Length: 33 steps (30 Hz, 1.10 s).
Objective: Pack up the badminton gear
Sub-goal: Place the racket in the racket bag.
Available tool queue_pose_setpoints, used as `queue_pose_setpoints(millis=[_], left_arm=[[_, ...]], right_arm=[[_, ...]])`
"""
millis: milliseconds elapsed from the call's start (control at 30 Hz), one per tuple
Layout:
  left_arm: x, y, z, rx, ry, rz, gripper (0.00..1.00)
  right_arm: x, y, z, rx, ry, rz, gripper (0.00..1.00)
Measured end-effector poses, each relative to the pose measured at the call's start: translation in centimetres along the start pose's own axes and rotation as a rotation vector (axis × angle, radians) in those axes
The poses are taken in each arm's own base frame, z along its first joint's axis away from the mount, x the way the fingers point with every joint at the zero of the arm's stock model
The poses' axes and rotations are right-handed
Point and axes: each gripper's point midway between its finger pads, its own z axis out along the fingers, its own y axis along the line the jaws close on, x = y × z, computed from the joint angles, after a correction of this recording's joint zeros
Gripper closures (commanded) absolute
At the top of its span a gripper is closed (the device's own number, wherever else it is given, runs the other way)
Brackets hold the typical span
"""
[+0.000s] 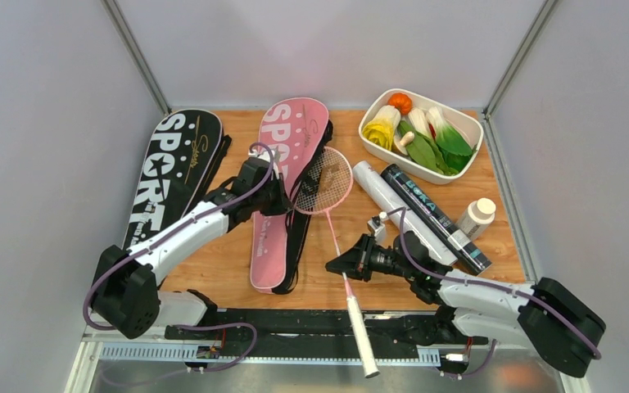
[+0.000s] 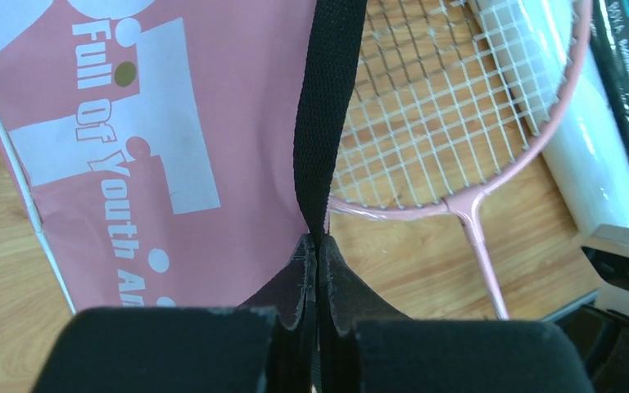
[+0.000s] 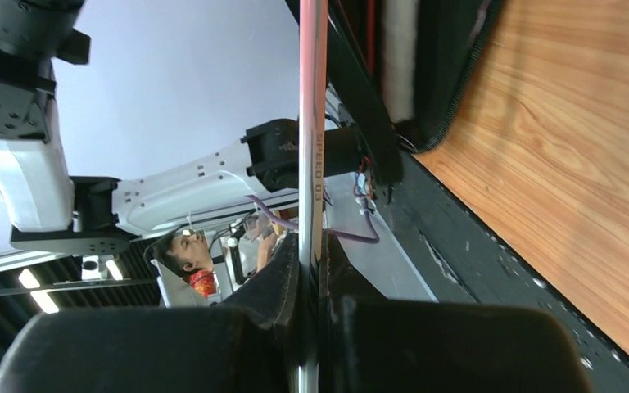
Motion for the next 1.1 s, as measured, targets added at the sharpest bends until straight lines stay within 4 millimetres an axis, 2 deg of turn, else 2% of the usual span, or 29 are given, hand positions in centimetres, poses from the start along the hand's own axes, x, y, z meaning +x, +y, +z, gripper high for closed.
queue_pose_setpoints(millis=[200,400,533,633,733,867,1100], left_arm=[[0.2,-1.0,-0.7,0.070,-0.007,-0.013,1.00],[0.4,-1.8,-1.3,0.116,-0.004,-0.012,1.00],[0.8,-1.9,-1.4,0.136,0.008,-0.011,1.00],[1.3,-1.7,-1.6,0.144,0.021,-0.006,1.00],[1.8,-1.2,-1.7,0.143,0.037,0.004,1.00],[2.0,-0.6,-1.8,0.153,0.052,0.027,1.00],[2.5,-0.1,-2.1,0.192,0.083,0.060,1.00]], right_arm=[[-0.9,1.0,2.2,-0.026,0.004,0.010,1.00],[-2.4,1.4,5.7,-0.039,0.016,0.000,1.00],[-3.9,0.4,7.7,-0.048,0.016,-0.005,1.00],[-5.0,-0.6,8.6,-0.042,0.018,-0.027,1.00],[-5.8,-0.8,9.5,-0.039,0.037,-0.065,1.00],[-6.3,-0.2,11.3,-0.052,0.098,-0.120,1.00],[-6.7,-1.9,12.3,-0.037,0.167,-0.148,0.99]])
